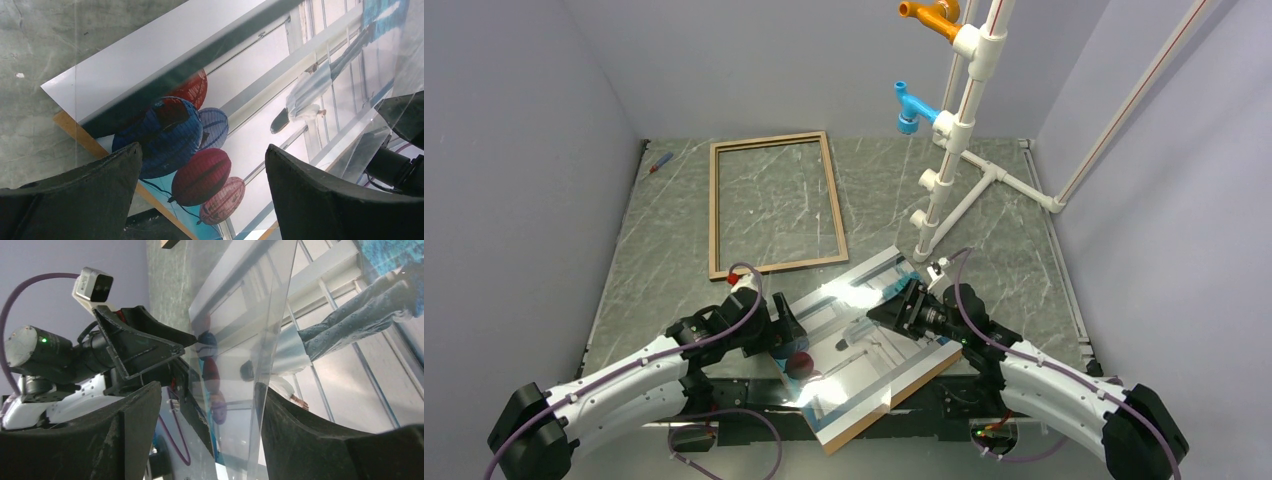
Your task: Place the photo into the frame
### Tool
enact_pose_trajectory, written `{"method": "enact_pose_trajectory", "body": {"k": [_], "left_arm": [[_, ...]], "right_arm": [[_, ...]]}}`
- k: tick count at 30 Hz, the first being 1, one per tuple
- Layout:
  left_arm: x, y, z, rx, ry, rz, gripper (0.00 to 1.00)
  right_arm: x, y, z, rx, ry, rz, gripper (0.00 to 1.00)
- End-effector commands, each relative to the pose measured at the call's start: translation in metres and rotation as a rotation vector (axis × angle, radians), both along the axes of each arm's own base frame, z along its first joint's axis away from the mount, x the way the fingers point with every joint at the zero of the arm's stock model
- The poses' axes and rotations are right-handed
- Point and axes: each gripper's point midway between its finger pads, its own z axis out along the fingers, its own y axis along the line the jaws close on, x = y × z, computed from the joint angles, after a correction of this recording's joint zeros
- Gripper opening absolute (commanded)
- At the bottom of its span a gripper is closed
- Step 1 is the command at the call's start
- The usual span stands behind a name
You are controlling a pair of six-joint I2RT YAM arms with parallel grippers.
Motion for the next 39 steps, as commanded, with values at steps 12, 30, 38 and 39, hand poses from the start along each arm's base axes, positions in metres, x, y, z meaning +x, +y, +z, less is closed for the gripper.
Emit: {"method": "enact_pose_trajectory", "body": {"k": [12, 30, 38, 39], "left_arm": [[-0.006, 0.004, -0.01, 0.014, 0.035, 0.0, 0.96], [-0.006, 0.003, -0.012, 0.008, 0.033, 0.003, 0.95], [-0.008, 0.001, -0.015, 0.004, 0.046, -0.008, 0.95], [-0.008, 0.001, -0.015, 0.003, 0.046, -0.009, 0.95]], "right_arm": [[-0.003, -0.006, -0.012, -0.025, -0.026, -0.01, 0.85], [-0.003, -0.009, -0.047, -0.048, 0.11, -0.063, 0.88], [-0.003, 0.002, -0.045, -0.002, 0.098, -0.007, 0.94], [-0.004, 0.004, -0.046, 0.001, 0.104, 0.004, 0.94]]}}
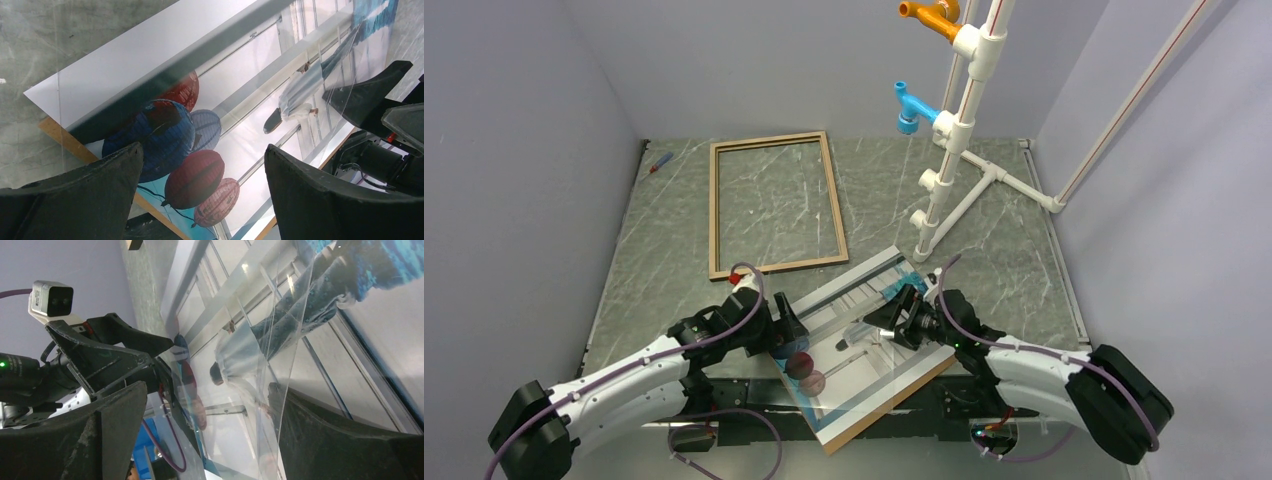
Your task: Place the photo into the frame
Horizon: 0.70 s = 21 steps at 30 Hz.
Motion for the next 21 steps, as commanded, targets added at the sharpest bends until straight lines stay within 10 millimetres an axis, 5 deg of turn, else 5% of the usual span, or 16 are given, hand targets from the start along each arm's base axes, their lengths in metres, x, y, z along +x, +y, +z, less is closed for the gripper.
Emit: {"method": "enact_pose_trajectory", "body": {"k": [1, 8, 21], "left_arm": [[-0.009, 0.005, -0.014, 0.024, 0.049, -0.005, 0.95], [-0.009, 0.004, -0.014, 0.021, 0.046, -0.008, 0.95], [-0.009, 0.004, -0.015, 0.027, 0.049, -0.018, 0.95]], "right_arm": [[-0.002, 0.007, 0.001, 0.038, -0.009, 0.044, 0.95], [-0.004, 0.018, -0.001, 0.073, 0.015, 0.112, 0.94], [-0.006, 0.024, 0.034, 0.194, -0.12, 0.163, 0.82]]}}
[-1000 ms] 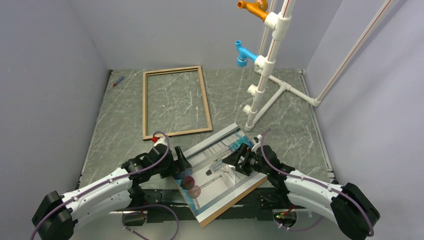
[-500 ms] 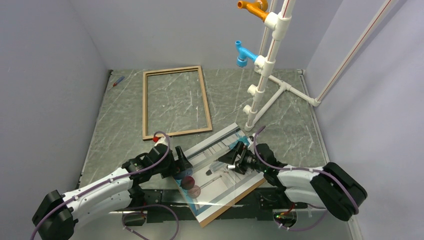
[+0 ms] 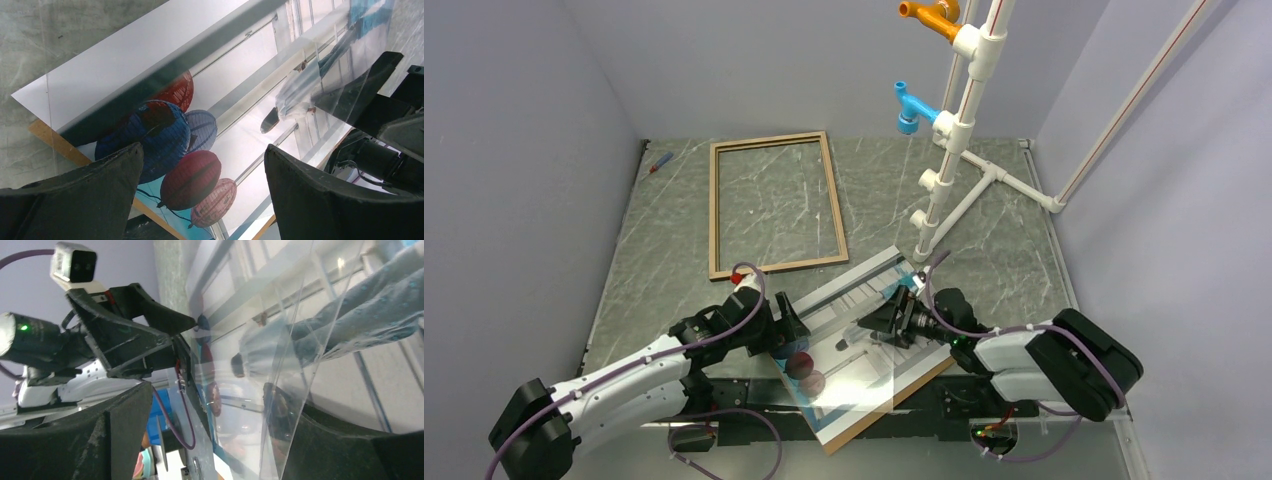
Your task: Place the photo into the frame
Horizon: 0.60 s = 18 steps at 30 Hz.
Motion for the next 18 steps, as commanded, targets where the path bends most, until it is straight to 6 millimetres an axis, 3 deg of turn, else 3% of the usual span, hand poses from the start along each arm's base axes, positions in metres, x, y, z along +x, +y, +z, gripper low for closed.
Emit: {"method": "enact_pose_trajectory", "body": {"k": [1, 5, 10, 18], "left_arm": [[-0.009, 0.008, -0.015, 0.04, 0.045, -0.007, 0.95], [-0.008, 0.007, -0.013, 0.038, 0.04, -0.008, 0.95], [-0.01, 0.008, -0.016, 0.047, 0.051, -0.014, 0.94], [-0.009, 0.007, -0.013, 0.039, 0.045, -0.015, 0.94]], "right_arm": [[0.002, 0.003, 0.029, 0.072, -0.107, 0.01, 0.81], [0.003, -0.002, 0.031, 0.05, -0.117, -0.018, 0.68], [0.006, -0.004, 0.033, 0.026, -0.139, -0.035, 0.64], [0.008, 0.012, 0.033, 0.049, -0.116, 0.018, 0.51]]}}
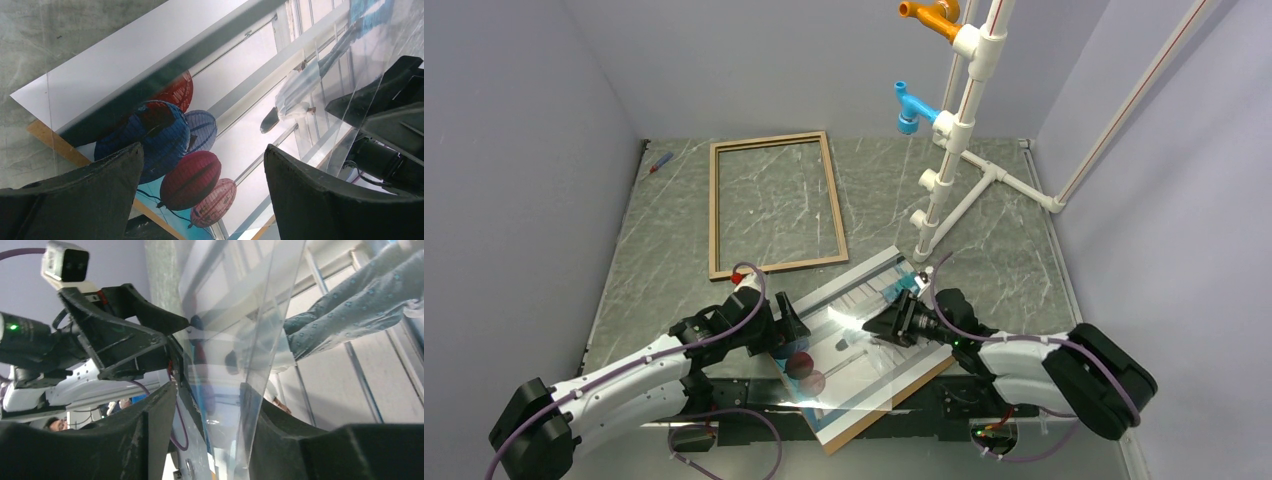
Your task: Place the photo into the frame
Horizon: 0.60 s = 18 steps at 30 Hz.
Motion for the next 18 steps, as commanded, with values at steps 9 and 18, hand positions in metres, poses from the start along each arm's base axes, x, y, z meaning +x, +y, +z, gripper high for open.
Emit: {"method": "enact_pose_trajectory", "body": {"k": [9, 18], "left_arm": [[-0.006, 0.007, 0.0, 0.032, 0.007, -0.02, 0.95], [0.007, 0.006, 0.033, 0.014, -0.114, -0.031, 0.99]], "right_arm": [[0.008, 0.016, 0.026, 0.08, -0.056, 0.011, 0.19], [0.012, 0.005, 0.035, 0.011, -0.104, -0.033, 0.0]]}}
